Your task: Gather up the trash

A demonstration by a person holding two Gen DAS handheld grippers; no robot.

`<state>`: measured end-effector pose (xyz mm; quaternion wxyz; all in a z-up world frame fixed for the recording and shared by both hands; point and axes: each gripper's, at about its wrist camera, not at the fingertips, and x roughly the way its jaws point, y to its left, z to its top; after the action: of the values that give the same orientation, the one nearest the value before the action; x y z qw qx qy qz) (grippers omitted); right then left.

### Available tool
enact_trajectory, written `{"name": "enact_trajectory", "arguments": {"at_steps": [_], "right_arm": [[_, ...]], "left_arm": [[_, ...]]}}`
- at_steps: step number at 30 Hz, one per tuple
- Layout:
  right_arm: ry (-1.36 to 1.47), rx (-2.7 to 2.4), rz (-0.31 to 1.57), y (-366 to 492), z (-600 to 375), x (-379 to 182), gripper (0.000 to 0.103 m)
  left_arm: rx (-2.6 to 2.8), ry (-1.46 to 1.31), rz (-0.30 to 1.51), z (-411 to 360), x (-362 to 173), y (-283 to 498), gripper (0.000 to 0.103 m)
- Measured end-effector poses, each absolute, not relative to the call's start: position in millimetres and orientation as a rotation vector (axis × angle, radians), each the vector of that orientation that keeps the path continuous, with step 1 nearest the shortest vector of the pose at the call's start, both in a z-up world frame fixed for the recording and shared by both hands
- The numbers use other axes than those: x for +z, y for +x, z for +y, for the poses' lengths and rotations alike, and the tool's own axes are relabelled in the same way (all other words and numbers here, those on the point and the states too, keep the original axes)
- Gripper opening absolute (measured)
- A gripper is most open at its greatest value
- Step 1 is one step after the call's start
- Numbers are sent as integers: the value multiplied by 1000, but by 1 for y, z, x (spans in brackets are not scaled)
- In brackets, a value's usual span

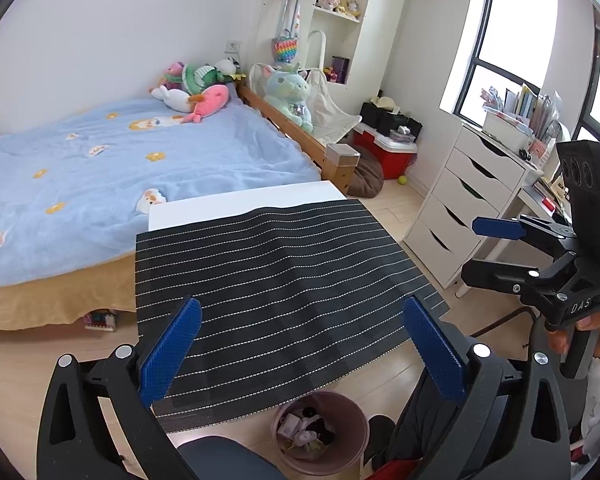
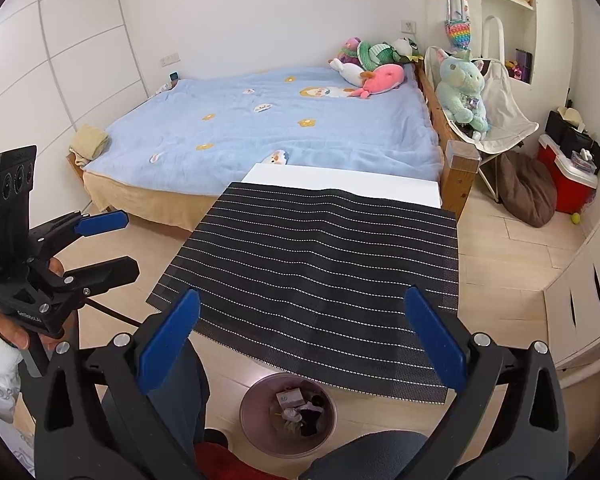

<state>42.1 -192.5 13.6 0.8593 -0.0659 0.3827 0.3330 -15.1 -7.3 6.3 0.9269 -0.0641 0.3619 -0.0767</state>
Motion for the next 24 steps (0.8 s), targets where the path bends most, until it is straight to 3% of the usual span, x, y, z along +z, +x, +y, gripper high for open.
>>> {"name": "enact_trajectory", "arguments": {"at_steps": [24], "right_arm": [[-136, 697, 811, 41, -192, 11, 100]], "left_arm": [[-156, -136, 757, -10, 2, -15, 97]]}}
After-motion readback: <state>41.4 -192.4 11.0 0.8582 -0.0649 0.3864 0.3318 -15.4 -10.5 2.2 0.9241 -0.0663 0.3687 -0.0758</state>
